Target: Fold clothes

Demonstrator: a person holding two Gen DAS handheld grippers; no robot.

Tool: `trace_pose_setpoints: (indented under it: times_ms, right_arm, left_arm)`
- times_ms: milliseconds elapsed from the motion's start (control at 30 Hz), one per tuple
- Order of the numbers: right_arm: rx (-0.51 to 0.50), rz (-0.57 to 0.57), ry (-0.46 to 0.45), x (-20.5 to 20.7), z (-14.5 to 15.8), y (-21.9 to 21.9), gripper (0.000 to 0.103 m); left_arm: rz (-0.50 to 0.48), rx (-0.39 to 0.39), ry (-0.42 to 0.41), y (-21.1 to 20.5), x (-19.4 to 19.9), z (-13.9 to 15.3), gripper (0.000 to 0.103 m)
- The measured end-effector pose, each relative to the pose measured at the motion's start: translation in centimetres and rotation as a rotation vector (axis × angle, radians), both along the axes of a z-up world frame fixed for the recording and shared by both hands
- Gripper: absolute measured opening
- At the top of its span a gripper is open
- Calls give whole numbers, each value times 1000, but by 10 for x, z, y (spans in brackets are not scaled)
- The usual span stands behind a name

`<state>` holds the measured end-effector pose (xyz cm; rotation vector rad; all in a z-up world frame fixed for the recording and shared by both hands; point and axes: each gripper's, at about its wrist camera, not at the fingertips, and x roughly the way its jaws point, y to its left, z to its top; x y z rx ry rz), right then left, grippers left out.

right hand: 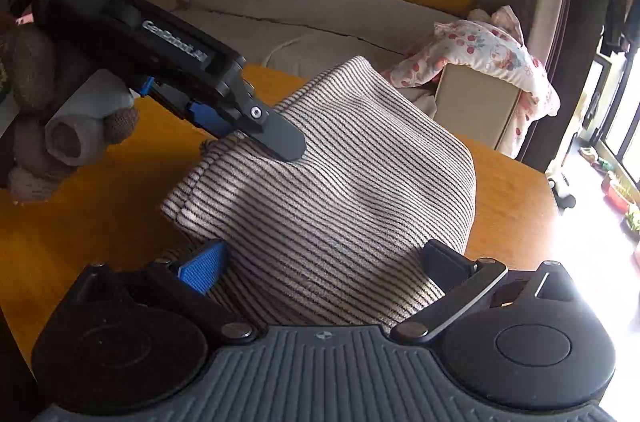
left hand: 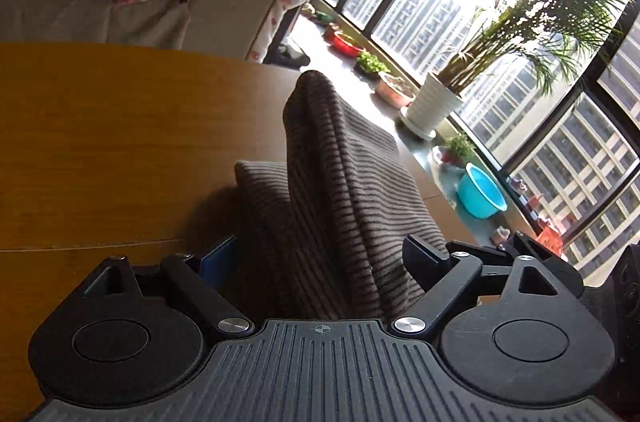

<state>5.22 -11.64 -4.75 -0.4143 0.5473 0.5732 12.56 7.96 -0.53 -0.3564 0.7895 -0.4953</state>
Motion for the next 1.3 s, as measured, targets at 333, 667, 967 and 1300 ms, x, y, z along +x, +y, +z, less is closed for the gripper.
trace_pose_setpoints:
  times_ms: [333,667,967,1300]
  right_arm:
    - [16,-110,-49,2,38,-57,103]
    - [3,-142,-182,-21,65,-68,103]
    - [-88,2,-267,-64,84,-64,103]
    - [150,11,-80,-62,44,-18,88]
  left_arm:
    - [-141,-100,70,-26,-27,-17,67]
    - [-251,-166,-84,-9,-62,17,98]
    - [139,-122,-18,44,-42,6,98]
    - [197,-30,-53,30,-41,14,97]
